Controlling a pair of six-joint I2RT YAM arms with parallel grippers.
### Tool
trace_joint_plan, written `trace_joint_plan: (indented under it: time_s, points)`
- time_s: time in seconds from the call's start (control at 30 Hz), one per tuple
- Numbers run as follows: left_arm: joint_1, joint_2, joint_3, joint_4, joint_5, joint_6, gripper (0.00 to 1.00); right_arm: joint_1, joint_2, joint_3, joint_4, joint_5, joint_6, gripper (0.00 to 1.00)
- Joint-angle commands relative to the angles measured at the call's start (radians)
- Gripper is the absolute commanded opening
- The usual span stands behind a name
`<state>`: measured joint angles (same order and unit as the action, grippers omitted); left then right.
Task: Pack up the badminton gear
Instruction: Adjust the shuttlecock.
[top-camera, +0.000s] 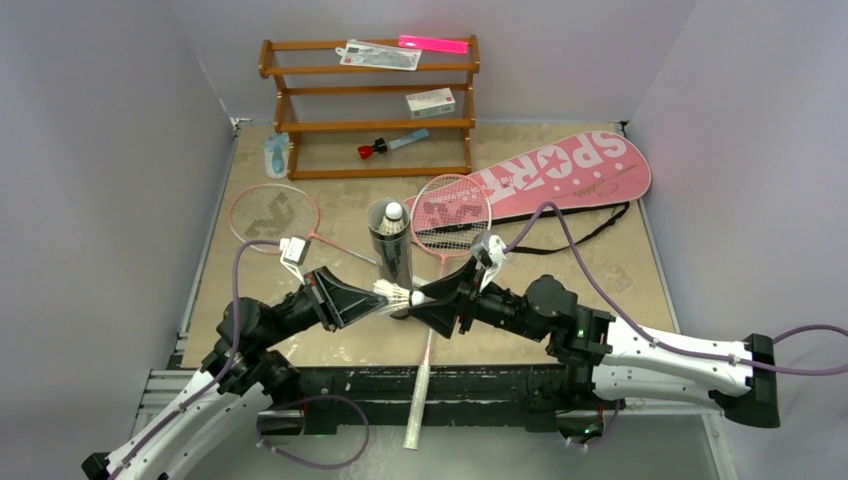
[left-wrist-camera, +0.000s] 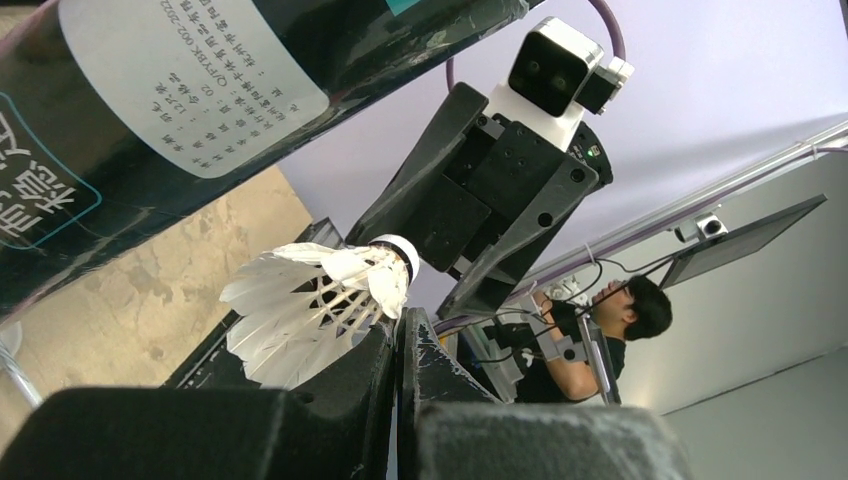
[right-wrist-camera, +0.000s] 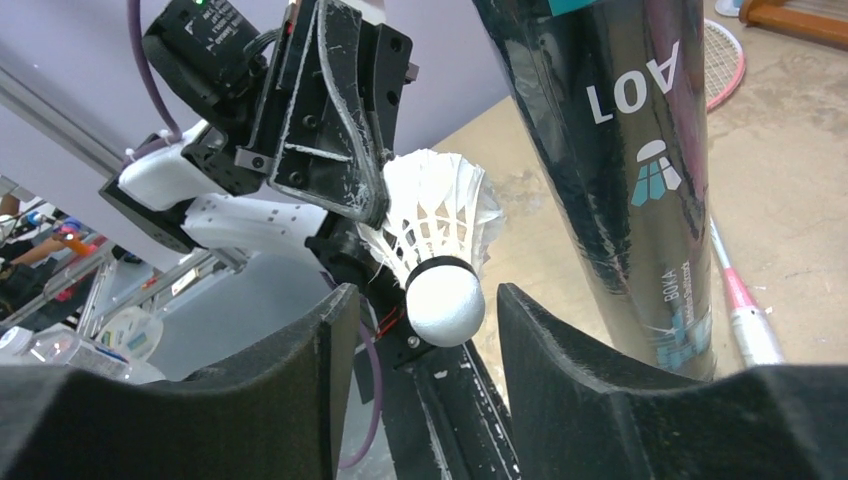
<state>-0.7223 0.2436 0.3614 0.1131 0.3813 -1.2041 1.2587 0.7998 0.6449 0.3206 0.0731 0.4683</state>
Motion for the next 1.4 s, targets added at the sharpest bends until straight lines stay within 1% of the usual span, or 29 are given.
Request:
trace_joint_plan:
  time_s: [0.0, 0.13, 0.3, 0.37, 0.4, 0.47, 0.6, 0.73, 0.9, 0.97, 1.03, 1.07, 1.1, 1.17, 1.27, 1.37]
  points:
    - [-0.005, 0.021, -0.003, 0.095, 0.048, -0.023, 0.0, 0.007, 0.01, 0.037, 0.057, 0.018, -0.014, 0.54]
    - [-0.005, 0.006, -0.003, 0.093, 0.044, -0.022, 0.0, 0.007, 0.012, 0.034, 0.055, 0.006, -0.003, 0.53]
    - [-0.005, 0.002, -0.002, 0.088, 0.046, -0.02, 0.0, 0.007, 0.007, 0.027, 0.058, 0.005, 0.005, 0.36]
    - [-0.006, 0.003, -0.003, 0.092, 0.052, -0.023, 0.0, 0.007, 0.003, 0.027, 0.059, 0.005, 0.006, 0.34]
    - [-0.006, 0.003, -0.004, 0.093, 0.055, -0.024, 0.0, 0.007, 0.001, 0.026, 0.06, 0.005, 0.006, 0.36]
    - [-0.005, 0.005, -0.001, 0.094, 0.059, -0.025, 0.0, 0.007, -0.003, 0.025, 0.063, 0.007, 0.007, 0.45]
    - [-0.005, 0.005, -0.001, 0.094, 0.062, -0.026, 0.0, 0.007, 0.003, 0.03, 0.066, 0.008, 0.008, 0.44]
    - [-0.004, 0.003, -0.002, 0.093, 0.062, -0.022, 0.0, 0.006, 0.013, 0.032, 0.071, 0.002, 0.008, 0.33]
    - [-0.005, 0.001, 0.001, 0.082, 0.061, -0.013, 0.0, 0.006, 0.0, 0.028, 0.066, 0.017, 0.011, 0.24]
    - [-0.005, -0.003, 0.015, 0.039, 0.048, 0.006, 0.12, 0.007, -0.013, 0.04, 0.034, 0.03, 0.009, 0.23]
    - [-0.005, -0.008, 0.052, -0.058, 0.03, 0.05, 0.24, 0.007, -0.029, 0.069, -0.027, 0.034, -0.003, 0.22]
    - [-0.005, -0.011, 0.078, -0.099, 0.022, 0.078, 0.29, 0.007, -0.036, 0.09, -0.07, 0.033, -0.017, 0.21]
    - [-0.006, -0.015, 0.117, -0.168, 0.009, 0.104, 0.38, 0.007, -0.045, 0.113, -0.121, 0.033, -0.029, 0.21]
    - [-0.005, -0.02, 0.189, -0.285, -0.029, 0.182, 0.49, 0.006, -0.062, 0.166, -0.235, 0.033, -0.053, 0.2]
    - [-0.005, -0.013, 0.295, -0.451, -0.095, 0.293, 0.61, 0.007, -0.103, 0.251, -0.411, 0.033, -0.075, 0.2]
    - [-0.005, 0.003, 0.359, -0.543, -0.137, 0.408, 0.67, 0.007, -0.153, 0.327, -0.556, 0.105, -0.1, 0.2]
